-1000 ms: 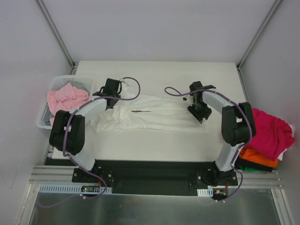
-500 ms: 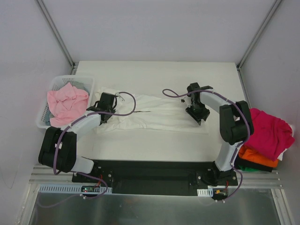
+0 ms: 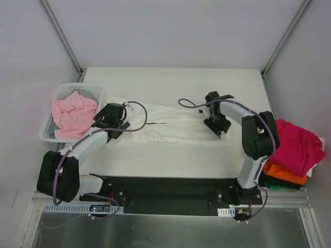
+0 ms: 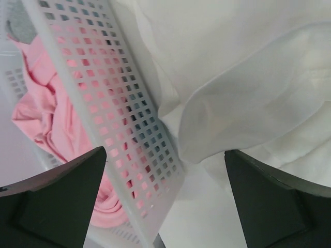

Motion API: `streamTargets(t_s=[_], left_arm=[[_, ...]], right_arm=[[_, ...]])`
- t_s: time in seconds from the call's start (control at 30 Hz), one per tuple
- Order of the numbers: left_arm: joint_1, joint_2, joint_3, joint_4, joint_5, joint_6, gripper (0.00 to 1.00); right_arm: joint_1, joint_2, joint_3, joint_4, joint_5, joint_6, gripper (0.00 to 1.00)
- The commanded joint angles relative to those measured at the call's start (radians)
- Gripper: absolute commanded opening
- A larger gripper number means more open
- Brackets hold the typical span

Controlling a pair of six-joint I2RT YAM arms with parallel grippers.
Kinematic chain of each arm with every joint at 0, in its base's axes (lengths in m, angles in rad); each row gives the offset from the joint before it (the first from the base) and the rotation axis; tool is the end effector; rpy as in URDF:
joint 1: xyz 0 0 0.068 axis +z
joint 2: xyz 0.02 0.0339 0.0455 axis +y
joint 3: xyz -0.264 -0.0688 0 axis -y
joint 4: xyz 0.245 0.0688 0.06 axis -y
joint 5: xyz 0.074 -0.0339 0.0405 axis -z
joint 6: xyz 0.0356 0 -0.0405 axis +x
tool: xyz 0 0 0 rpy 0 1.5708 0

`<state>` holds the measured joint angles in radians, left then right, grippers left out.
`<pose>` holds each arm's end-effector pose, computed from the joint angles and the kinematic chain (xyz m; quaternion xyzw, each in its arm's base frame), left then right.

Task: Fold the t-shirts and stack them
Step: Fold the tshirt

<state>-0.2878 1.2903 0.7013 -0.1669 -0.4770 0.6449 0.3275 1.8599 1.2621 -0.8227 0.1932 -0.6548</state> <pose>0.2547 -0.0584 0.2085 0.3175 0.8390 0.2818 0.3404 0.3316 0.1054 0.1705 -0.4617 0.8786 -0.1071 0.0581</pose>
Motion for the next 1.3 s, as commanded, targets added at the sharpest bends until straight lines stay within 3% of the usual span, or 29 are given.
streamTargets(t_s=[0.0, 0.17, 0.4, 0.73, 1.17, 1.27], left_arm=[[0.010, -0.046, 0.095, 0.029, -0.008, -0.002, 0.99], [0.010, -0.046, 0.178, 0.012, 0.070, -0.054, 0.99], [0.009, 0.021, 0.248, 0.012, 0.130, -0.096, 0.99], [0.009, 0.270, 0.342, 0.036, 0.232, -0.166, 0.99], [-0.017, 0.434, 0.267, 0.078, 0.091, -0.090, 0.99], [-0.043, 0.474, 0.254, 0.076, 0.031, -0.076, 0.99]], right_arm=[[0.016, -0.051, 0.037, -0.027, 0.003, 0.004, 0.48], [0.036, -0.099, 0.060, -0.027, 0.029, -0.005, 0.63], [0.044, -0.096, 0.092, -0.043, 0.046, -0.008, 0.64], [0.062, -0.059, 0.102, -0.018, 0.051, -0.016, 0.65], [0.093, -0.016, 0.045, 0.108, 0.166, -0.100, 0.71], [0.096, -0.007, -0.001, 0.155, 0.183, -0.133, 0.76]])
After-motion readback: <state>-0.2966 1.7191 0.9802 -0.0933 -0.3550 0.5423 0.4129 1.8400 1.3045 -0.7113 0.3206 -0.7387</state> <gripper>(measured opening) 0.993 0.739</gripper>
